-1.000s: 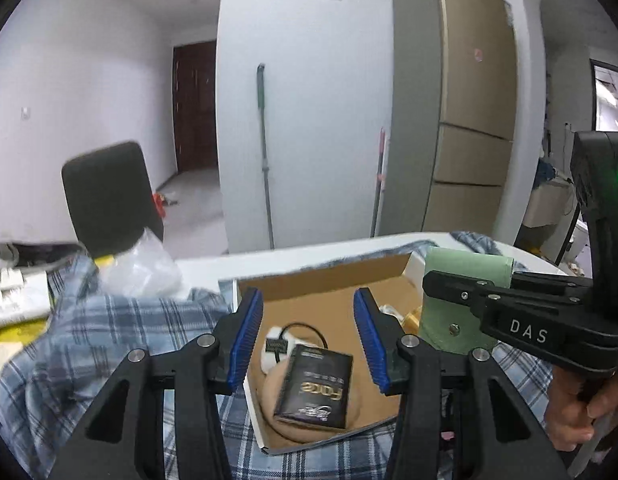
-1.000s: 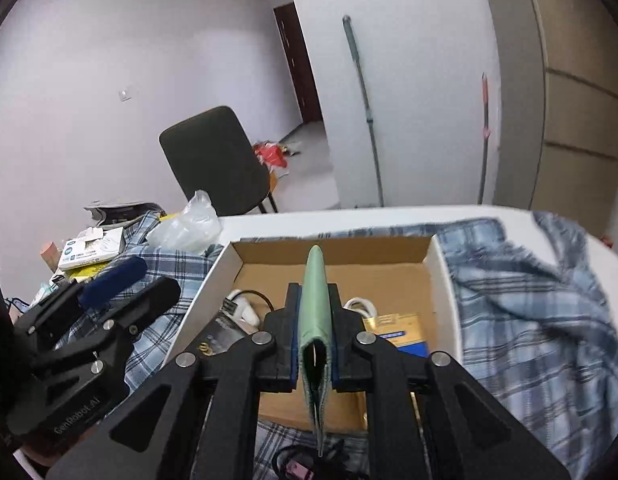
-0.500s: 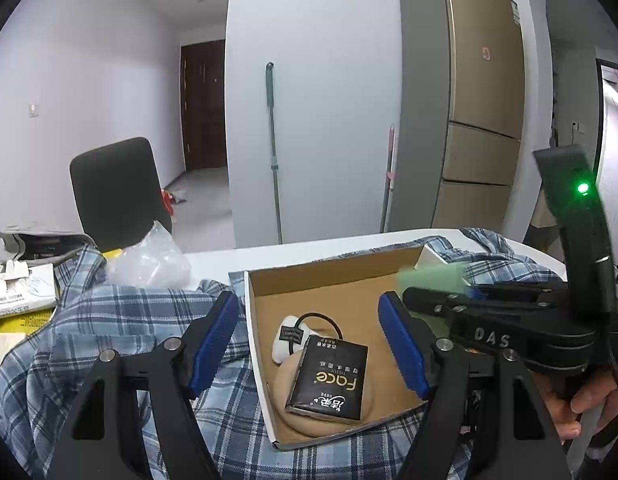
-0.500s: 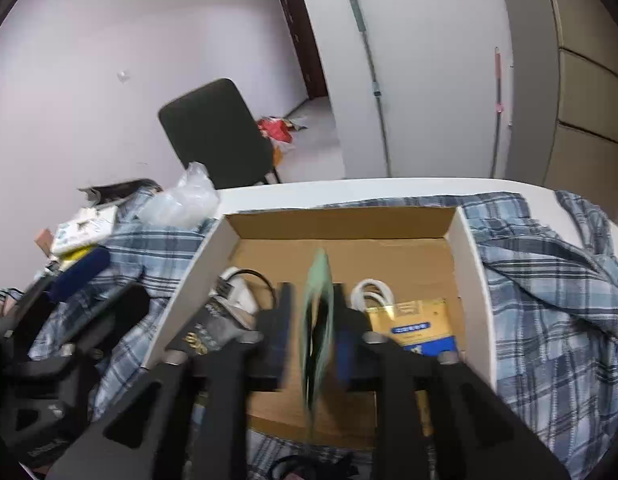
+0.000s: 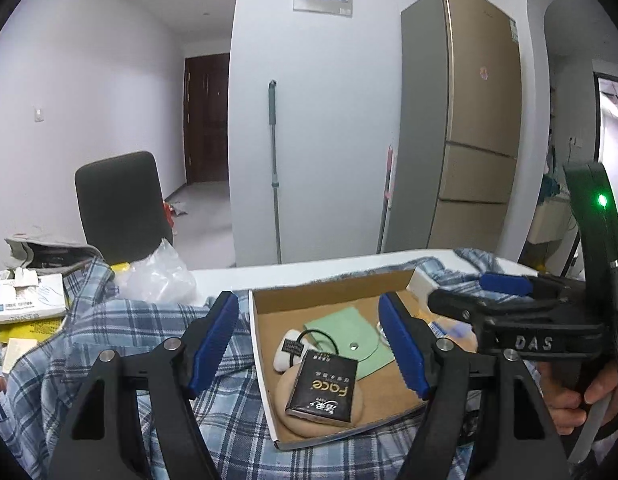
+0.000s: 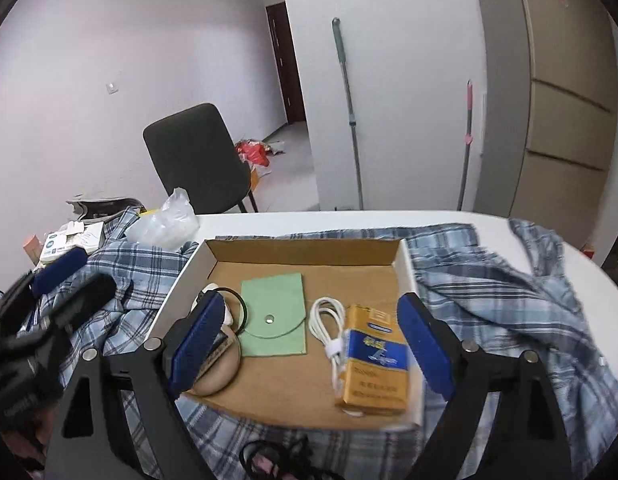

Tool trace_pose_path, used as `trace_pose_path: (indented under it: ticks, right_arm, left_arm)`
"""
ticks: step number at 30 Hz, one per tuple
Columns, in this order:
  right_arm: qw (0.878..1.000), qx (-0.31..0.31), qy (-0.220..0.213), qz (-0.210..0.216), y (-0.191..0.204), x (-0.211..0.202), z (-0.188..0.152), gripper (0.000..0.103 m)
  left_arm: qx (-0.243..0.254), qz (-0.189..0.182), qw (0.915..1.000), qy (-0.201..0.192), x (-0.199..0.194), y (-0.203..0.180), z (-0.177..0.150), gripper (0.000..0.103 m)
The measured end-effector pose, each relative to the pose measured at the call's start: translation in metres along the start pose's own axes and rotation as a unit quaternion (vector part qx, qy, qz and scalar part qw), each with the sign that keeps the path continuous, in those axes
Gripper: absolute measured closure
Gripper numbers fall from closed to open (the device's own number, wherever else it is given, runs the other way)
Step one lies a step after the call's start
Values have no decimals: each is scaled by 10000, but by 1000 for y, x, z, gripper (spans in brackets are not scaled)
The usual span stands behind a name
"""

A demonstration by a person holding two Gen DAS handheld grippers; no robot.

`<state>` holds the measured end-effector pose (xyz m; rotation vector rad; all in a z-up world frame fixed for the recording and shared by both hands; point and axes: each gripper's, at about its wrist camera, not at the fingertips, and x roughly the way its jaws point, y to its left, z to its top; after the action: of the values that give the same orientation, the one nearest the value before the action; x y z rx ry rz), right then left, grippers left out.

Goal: Organize soft objects
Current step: 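Lower tissue pack and green pouch into the box and open both grippers, then move the right gripper to the blue packet and grasp it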

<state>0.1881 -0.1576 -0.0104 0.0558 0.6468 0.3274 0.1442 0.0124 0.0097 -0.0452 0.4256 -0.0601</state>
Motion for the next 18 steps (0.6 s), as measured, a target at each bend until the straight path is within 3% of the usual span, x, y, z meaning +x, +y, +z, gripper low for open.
trace_pose_path:
  ticks: [5,9,18]
  right_arm:
    - [9995,-128,-275,-112,5,-42,-8,15]
    - [9967,-256,-607,-480,12,-75,-20,15]
    - [9953,-365,-610,-662,16,-114,-67,15]
  left_arm:
    - [-53,-79,9996,-270,-32,-6,6,28]
    - [166,-52,9988,-463,-62,-22,-4,28]
    - [228,-337,9986,-348,-91,-42,-33,28]
